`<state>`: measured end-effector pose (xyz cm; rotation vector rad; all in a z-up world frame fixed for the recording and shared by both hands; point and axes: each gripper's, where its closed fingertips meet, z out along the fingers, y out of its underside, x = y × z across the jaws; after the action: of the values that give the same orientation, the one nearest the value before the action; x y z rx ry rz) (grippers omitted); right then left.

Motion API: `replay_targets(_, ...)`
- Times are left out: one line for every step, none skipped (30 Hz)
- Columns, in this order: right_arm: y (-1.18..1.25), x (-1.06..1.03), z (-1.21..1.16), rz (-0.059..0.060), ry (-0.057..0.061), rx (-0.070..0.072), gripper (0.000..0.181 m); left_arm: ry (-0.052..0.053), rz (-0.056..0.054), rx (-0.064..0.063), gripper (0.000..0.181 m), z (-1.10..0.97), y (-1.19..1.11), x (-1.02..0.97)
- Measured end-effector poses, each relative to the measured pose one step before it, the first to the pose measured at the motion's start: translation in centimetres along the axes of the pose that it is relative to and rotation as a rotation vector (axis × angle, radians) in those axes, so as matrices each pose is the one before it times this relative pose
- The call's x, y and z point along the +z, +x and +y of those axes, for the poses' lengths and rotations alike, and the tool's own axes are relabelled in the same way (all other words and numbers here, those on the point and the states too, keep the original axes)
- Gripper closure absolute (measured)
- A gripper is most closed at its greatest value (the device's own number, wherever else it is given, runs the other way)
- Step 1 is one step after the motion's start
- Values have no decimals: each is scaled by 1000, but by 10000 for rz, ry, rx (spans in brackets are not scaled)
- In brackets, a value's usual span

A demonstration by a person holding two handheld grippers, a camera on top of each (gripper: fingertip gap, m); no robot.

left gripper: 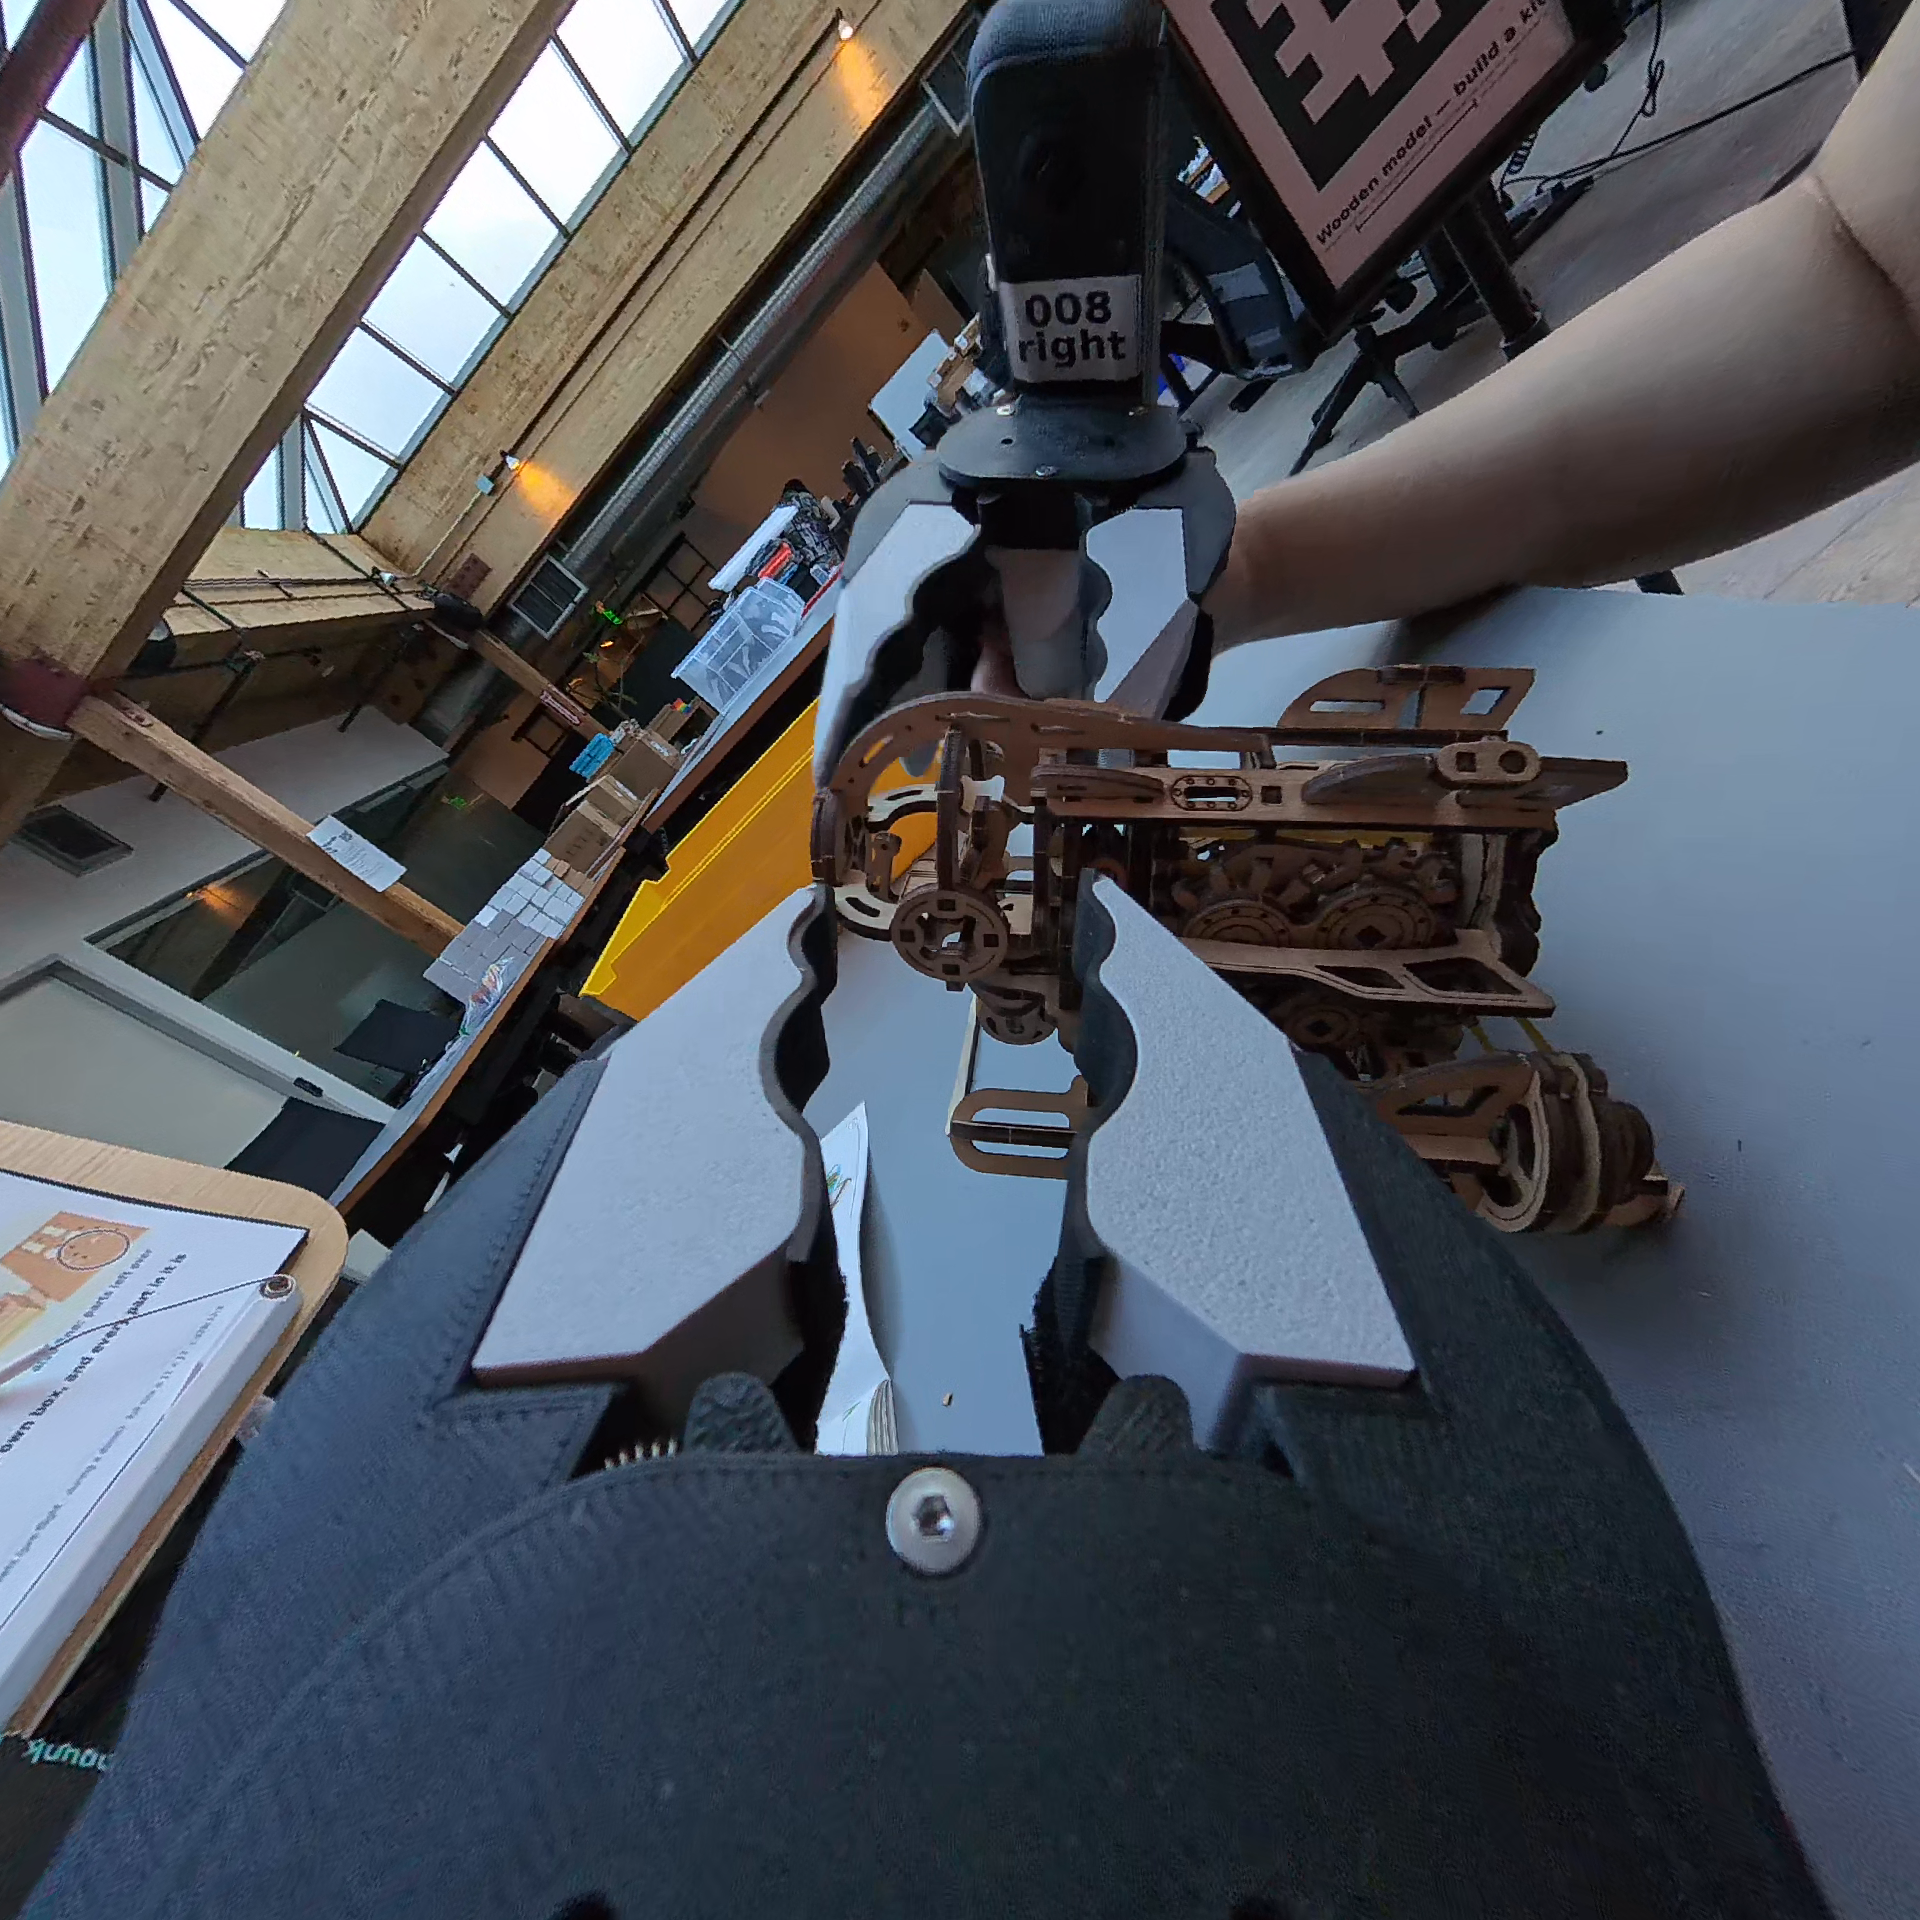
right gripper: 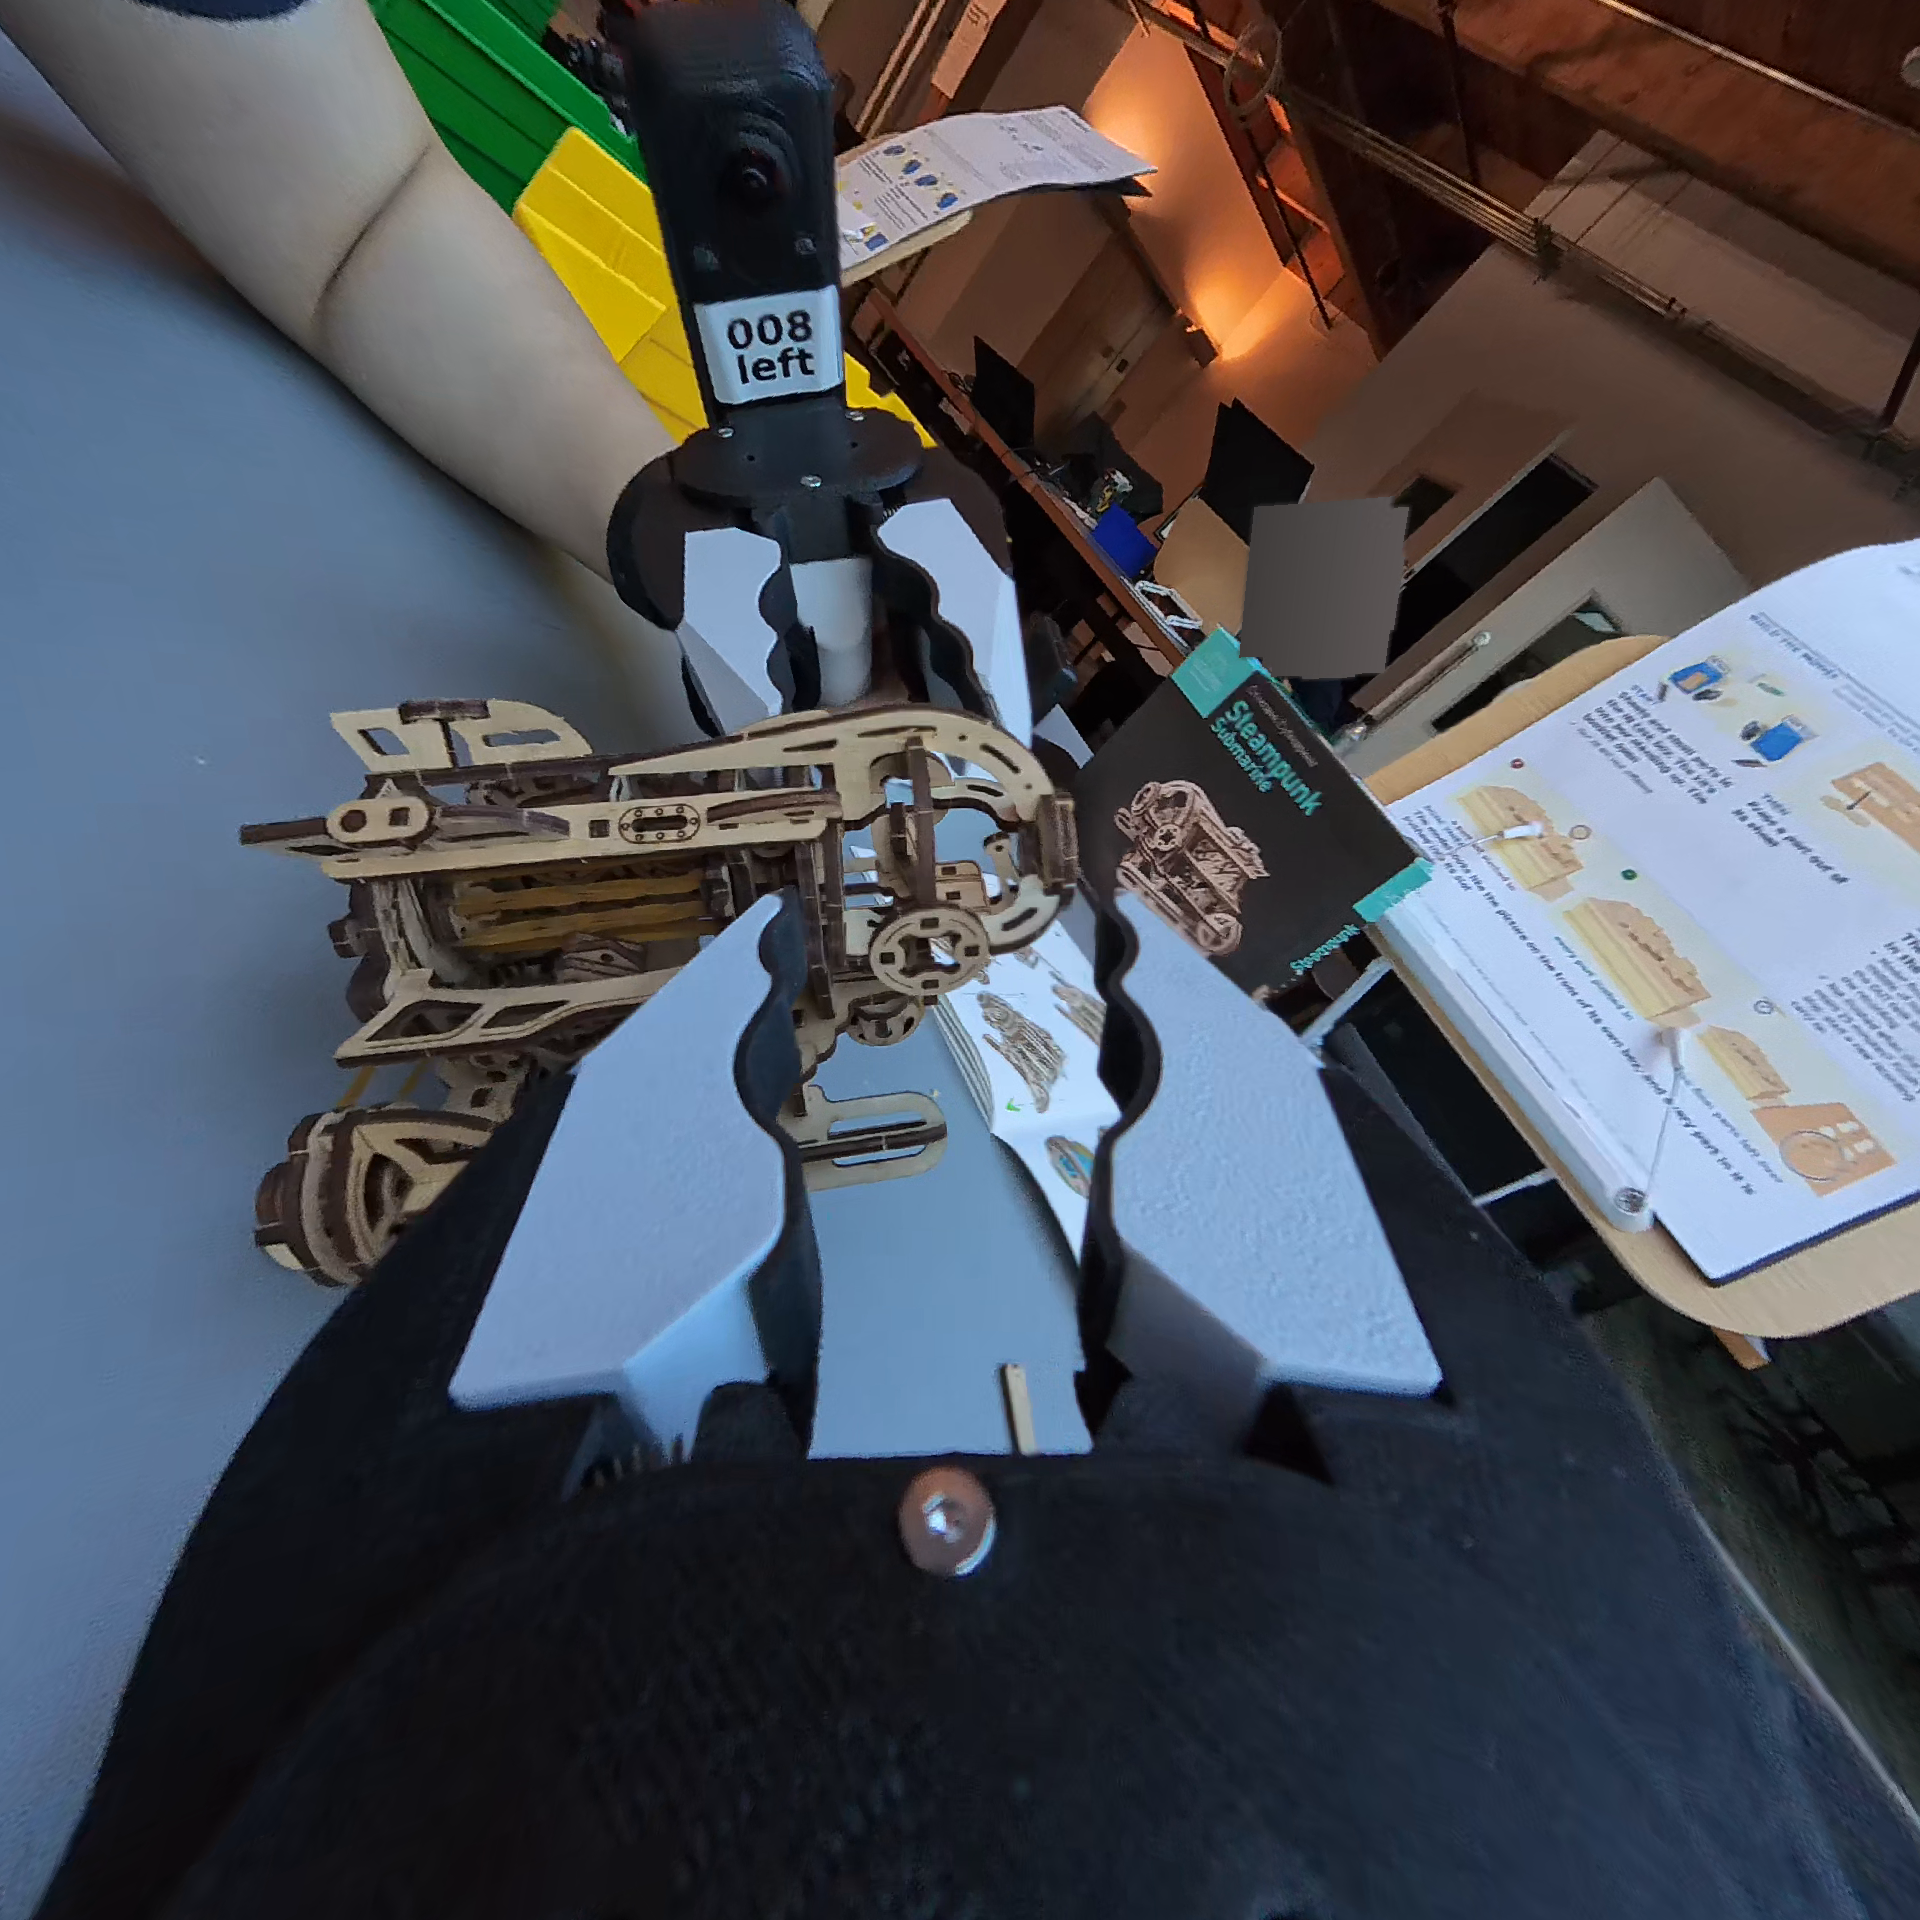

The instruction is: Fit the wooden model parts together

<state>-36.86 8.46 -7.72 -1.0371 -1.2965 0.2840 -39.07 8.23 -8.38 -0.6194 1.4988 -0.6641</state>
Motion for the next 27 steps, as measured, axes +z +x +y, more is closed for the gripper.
replay_targets(192, -12, -40, 41, -179, -164, 120, -8, 22, 62, 137, -65, 25, -3)
replay_targets(26, 15, -89, -109, -191, -123, 118, -13, 19, 42, 137, -80, 27, 14)
replay_targets(-54, 34, -150, -190, -161, -145, 118, 24, 14, 29, 137, -118, 29, 9)
replay_targets(-91, 61, -137, -209, -159, -209, 119, 37, 4, 39, 137, -94, 24, -12)
replay_targets(-104, 87, -71, -238, -219, -207, 120, 21, -8, 26, 137, -44, 15, -13)
replay_targets(-110, 105, -38, -263, -254, -143, 121, 8, -1, -14, 137, -5, 2, -15)
replay_targets(-115, 107, -75, -248, -240, -162, 122, 13, 15, -12, 137, -12, 10, -22)
replay_targets(-100, 99, -96, -200, -192, -182, 123, 23, 18, 14, 137, -34, 3, -34)
replay_targets(-168, 77, -52, -212, -172, -133, 125, 23, 1, 24, 137, -26, 8, -33)
replay_targets(-22, 57, -14, -104, -150, -67, 126, 16, -14, 10, 137, -17, -4, -18)
replay_targets(-5, 35, -1, -50, -98, -31, 126, 8, -10, -14, 137, 3, -4, -15)
replay_targets(10, 14, 28, -13, -69, -21, 127, -1, -7, -14, 137, 16, -15, 8)
replay_targets(7, 5, 27, 3, -44, -21, 127, 12, -18, 20, 136, 6, -4, 19)
replay_targets(-6, -21, -4, -3, 11, -3, 127, 42, -26, 43, 136, -31, -10, 11)
replay_targets(-16, -32, -6, -9, 21, -19, 127, 45, -39, 24, 134, -27, -36, 21)
replay_targets(-11, -22, 42, -7, -1, -5, 127, 12, -65, -28, 130, 12, -143, 25)
replay_targets(0, -8, 43, 0, -2, 24, 127, -22, -71, -94, 124, 46, -246, 39)
replay_targets(-2, -8, -12, 1, 29, 19, 127, -28, -23, -131, 119, 42, -244, 25)
replay_targets(-26, -16, -92, -10, 66, 14, 127, 2, 112, -104, 118, -5, -89, 35)
replay_targets(-33, -3, -98, -16, 62, -11, 127, 41, 232, -1, 118, -74, 78, 29)
replay_targets(-20, 10, -52, -9, 21, -20, 127, 26, 267, 71, 119, -78, 104, 45)
replay_targets(8, 0, 32, -9, -15, 10, 127, -36, 252, 43, 117, -10, 32, 82)
replay_targets(4, 2, 41, -7, -17, 9, 127, -81, 179, -8, 112, 47, -122, 106)
replay_targets(-11, 4, -18, -7, 17, 3, 127, -80, 196, -26, 112, 15, -73, 102)
replay_targets(-13, 6, -44, -9, 15, -10, 127, -58, 318, -9, 117, -14, 183, 89)
replay_targets(-31, -10, -41, -19, -3, -15, 127, -43, 271, 43, 117, -61, 213, 66)
replay_targets(-48, -18, -12, -33, -20, -8, 127, -52, 179, 82, 121, -67, 190, 66)
